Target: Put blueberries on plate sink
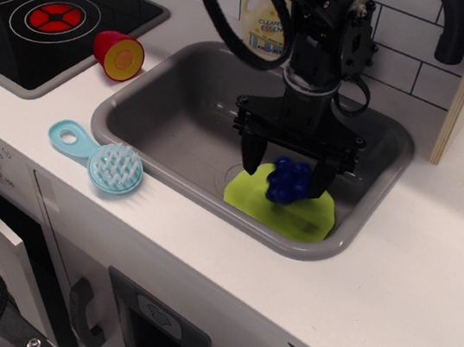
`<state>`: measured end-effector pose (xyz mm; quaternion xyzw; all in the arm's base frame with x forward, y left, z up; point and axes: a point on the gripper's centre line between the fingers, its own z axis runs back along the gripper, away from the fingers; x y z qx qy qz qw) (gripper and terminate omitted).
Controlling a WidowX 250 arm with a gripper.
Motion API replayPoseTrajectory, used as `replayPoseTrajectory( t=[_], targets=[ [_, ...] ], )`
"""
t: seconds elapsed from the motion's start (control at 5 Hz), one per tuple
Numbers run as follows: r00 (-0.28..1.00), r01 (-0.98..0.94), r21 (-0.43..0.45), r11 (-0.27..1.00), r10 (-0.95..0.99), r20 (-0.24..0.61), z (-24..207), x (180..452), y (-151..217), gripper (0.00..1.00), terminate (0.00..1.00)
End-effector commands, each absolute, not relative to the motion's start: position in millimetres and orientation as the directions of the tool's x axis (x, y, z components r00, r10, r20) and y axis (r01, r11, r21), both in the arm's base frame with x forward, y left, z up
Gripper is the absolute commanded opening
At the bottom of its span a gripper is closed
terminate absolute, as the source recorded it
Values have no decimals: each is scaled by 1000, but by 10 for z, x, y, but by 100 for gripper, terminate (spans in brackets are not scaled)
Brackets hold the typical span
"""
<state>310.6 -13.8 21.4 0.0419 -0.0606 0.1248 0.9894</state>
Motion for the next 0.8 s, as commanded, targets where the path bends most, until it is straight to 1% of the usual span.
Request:
replayPoseTrajectory(
  t=[0.0, 0.2, 0.4, 0.6],
  targets=[
    [941, -234, 65, 970, 209, 268, 734, 3182, -123, 100, 0],
    [919, -242, 3, 970, 228, 320, 1007, 3175, -8, 100, 0],
    [928, -199, -39, 979, 201, 313, 1264, 3178, 70, 100, 0],
    [928, -199, -39, 979, 201, 313, 1264, 3178, 70, 100, 0]
  ],
)
